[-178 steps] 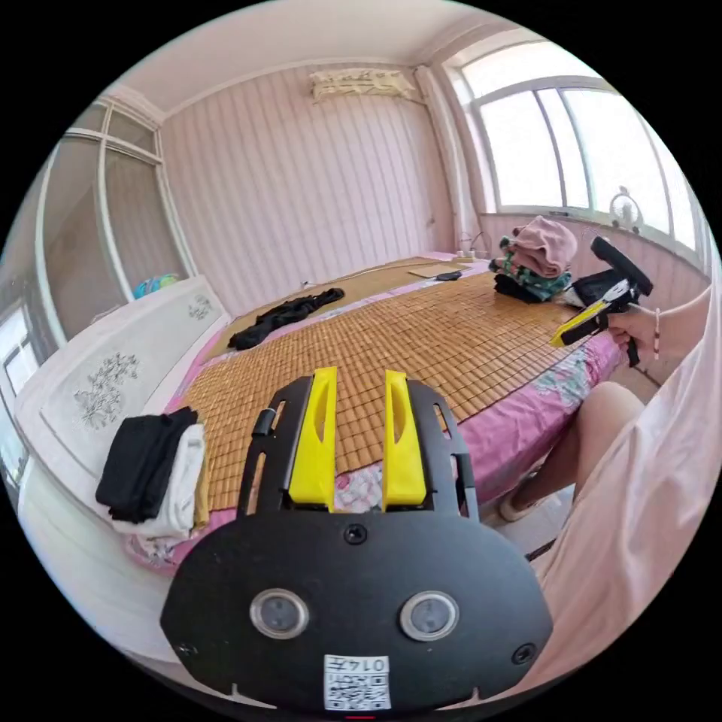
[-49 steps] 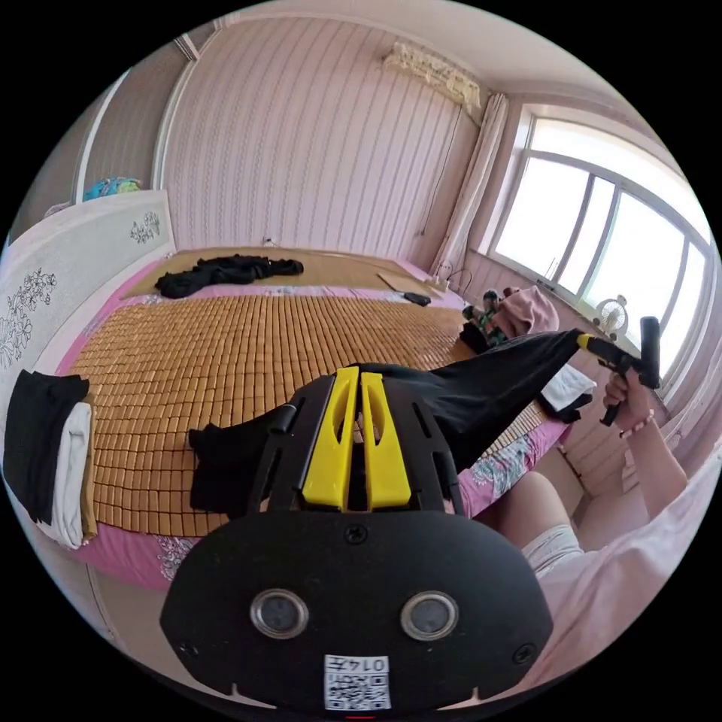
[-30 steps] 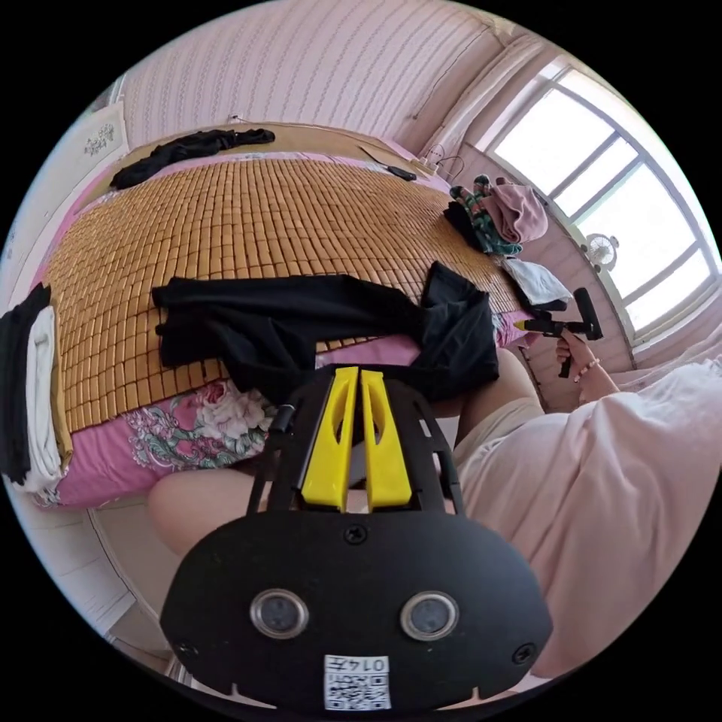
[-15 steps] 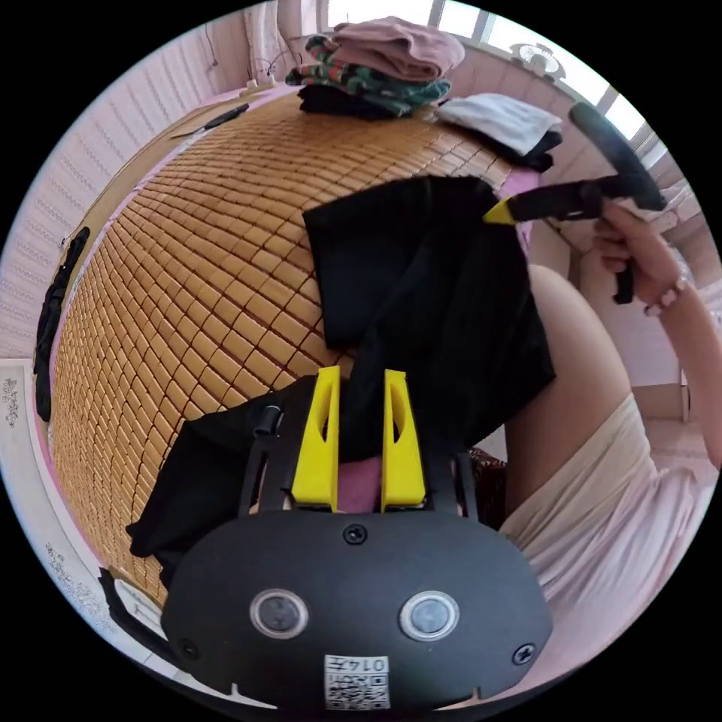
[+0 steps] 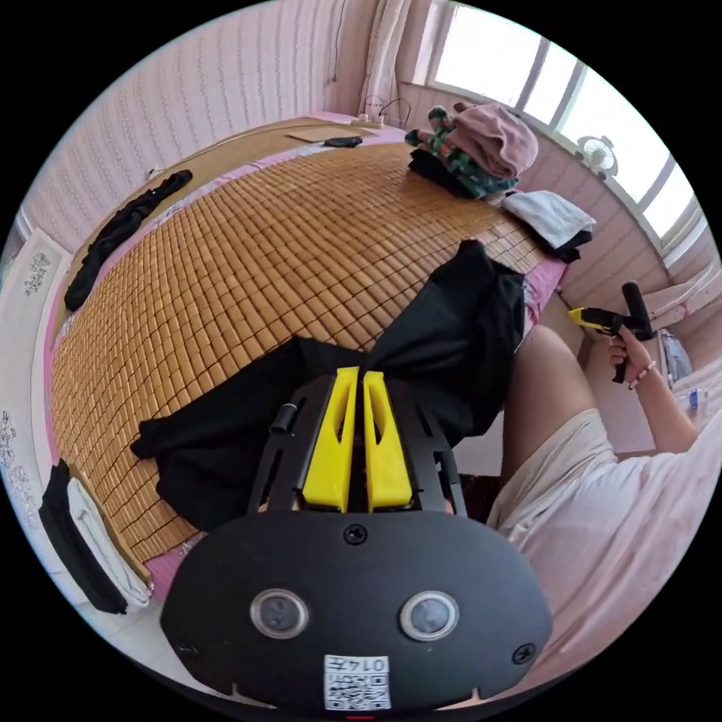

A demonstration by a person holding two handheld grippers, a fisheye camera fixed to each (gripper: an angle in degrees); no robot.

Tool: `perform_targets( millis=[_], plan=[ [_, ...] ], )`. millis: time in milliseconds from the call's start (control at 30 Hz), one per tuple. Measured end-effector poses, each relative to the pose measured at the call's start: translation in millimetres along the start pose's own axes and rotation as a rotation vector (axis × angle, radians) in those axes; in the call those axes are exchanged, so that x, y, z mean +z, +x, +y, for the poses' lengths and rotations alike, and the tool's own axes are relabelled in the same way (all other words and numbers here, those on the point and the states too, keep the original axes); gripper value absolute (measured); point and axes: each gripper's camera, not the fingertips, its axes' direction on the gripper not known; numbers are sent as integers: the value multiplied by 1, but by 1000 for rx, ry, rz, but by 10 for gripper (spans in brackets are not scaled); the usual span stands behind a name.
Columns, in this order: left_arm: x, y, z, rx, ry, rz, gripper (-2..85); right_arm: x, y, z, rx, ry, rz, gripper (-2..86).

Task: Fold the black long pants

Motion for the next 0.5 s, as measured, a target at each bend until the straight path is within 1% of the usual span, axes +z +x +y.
perform_targets(
  millis=[67, 167, 200, 267, 300, 367, 500],
  plan=[
    [22, -4, 12, -71, -90, 20, -7, 10, -2, 0, -1, -13, 2, 8],
    [13, -2, 10, -102, -53, 21, -1, 18, -16, -12, -33, 19, 85, 37],
    [9, 0, 7, -80, -35, 14, 1, 19, -20, -15, -41, 31, 105, 47],
    [-9, 10, -20, 47, 6, -51, 10, 28, -35, -31, -78, 60, 148, 97],
    [-13, 13, -30, 76, 16, -57, 15, 31, -39, -35, -89, 59, 157, 102],
    [-24, 28, -71, 180, 81, -18, 31, 47, -50, -51, -125, 51, 209, 115],
    [-11, 71, -130, 311, 116, 110, 71, 75, -47, -64, -99, 7, 249, 116]
  ],
)
